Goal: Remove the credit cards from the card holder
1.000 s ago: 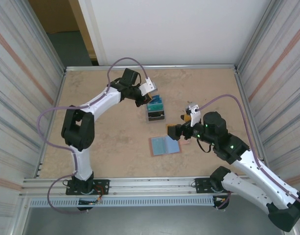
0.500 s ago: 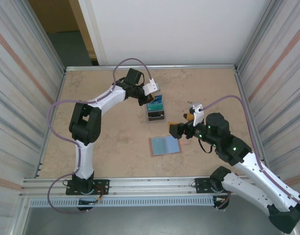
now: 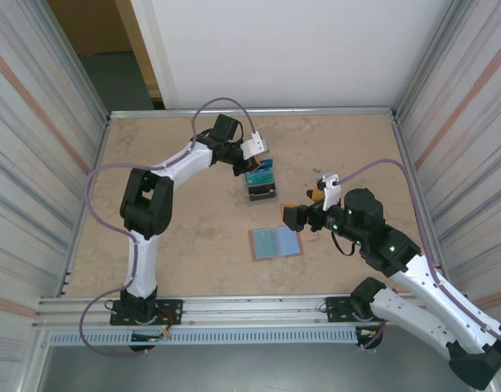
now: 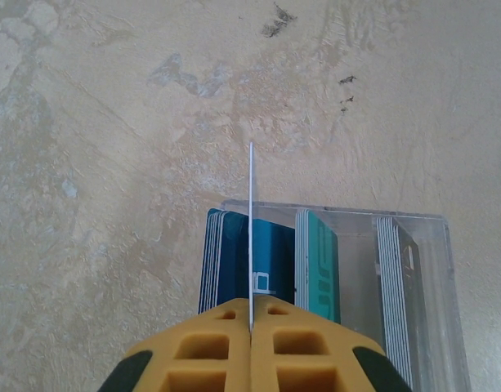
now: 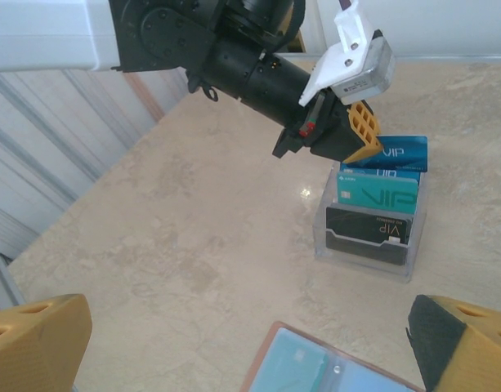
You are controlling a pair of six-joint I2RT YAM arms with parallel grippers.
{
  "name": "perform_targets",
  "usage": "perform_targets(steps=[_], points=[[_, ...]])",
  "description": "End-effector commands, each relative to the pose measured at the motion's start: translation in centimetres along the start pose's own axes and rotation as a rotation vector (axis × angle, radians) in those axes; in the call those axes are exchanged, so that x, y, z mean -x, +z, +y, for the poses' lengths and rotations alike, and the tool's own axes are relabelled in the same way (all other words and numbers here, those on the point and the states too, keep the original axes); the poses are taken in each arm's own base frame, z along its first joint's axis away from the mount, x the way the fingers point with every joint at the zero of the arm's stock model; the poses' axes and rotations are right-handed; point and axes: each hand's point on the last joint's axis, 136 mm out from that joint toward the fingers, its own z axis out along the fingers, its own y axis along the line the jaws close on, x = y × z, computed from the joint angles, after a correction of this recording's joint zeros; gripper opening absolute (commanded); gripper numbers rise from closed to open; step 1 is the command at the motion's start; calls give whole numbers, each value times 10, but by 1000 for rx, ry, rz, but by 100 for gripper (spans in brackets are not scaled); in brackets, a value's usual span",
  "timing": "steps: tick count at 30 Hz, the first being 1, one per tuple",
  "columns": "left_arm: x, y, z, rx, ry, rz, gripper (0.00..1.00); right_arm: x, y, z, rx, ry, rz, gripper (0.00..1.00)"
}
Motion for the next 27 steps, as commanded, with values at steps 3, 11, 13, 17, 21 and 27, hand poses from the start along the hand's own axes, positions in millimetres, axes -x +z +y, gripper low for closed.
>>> perform_targets(steps=[3, 11, 13, 17, 21, 27], points=[[-12, 1, 3, 0, 9, 43, 0, 0, -3, -4, -19, 16, -1, 99], [-14, -4, 1, 21, 26, 44, 0, -5, -4, -6, -23, 23, 6, 99], [-16, -4, 2, 26, 27, 49, 0, -6, -5, -7, -26, 25, 6, 99], [-6, -14, 5, 54, 48, 32, 0, -8, -6, -8, -30, 30, 4, 99], [-2, -18, 5, 65, 62, 18, 0, -10, -8, -9, -31, 37, 2, 99], [2, -23, 6, 72, 79, 13, 0, -12, -8, -11, -39, 38, 6, 99]])
